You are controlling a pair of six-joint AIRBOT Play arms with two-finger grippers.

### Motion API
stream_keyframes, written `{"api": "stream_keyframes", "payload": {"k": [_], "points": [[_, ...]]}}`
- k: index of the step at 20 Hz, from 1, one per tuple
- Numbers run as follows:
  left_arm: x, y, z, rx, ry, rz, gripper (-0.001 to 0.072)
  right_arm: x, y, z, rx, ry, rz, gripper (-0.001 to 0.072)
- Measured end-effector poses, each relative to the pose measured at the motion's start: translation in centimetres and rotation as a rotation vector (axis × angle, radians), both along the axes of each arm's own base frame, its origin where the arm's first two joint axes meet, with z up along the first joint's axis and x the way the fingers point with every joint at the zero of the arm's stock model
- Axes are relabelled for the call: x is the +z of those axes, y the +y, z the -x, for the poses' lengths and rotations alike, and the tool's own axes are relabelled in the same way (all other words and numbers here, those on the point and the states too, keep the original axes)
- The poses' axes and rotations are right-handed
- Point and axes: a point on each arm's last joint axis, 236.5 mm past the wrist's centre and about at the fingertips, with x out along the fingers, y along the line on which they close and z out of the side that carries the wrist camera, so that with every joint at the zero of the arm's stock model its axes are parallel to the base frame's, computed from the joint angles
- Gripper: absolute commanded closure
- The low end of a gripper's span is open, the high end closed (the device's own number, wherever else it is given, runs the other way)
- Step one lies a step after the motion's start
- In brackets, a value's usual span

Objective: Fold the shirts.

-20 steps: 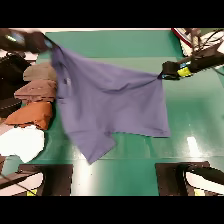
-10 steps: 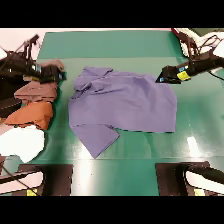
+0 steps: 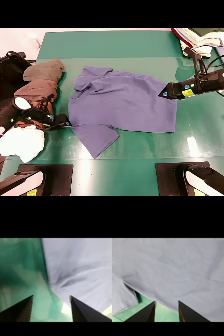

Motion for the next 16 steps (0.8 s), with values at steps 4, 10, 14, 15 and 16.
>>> {"api": "stream_keyframes", "payload": {"k": [4, 10, 14, 15, 16], "points": [[-0.6, -1.7, 0.1, 0.049, -0.018, 0.087, 0.0399, 0.1, 0.1, 0.1, -0.011, -0.002, -0.024, 0.0380], [0.5, -2.1, -2.0, 0.073, -0.095, 0.112, 0.0685, -4.6, -6.3, 3.1, -0.159, 0.158, 0.036, 0.0169], [3.1, -2.3, -3.9, 0.047, -0.165, 0.126, 0.0685, -11.8, -11.8, 8.5, -0.344, 0.371, 0.032, 0.0209], [3.7, -2.3, -4.4, 0.042, -0.182, 0.127, 0.0685, -13.3, -12.0, 9.6, -0.367, 0.415, 0.001, 0.0234], [4.2, -2.3, -4.7, 0.039, -0.194, 0.128, 0.0685, -14.7, -12.0, 10.4, -0.389, 0.448, -0.039, 0.0258]]}}
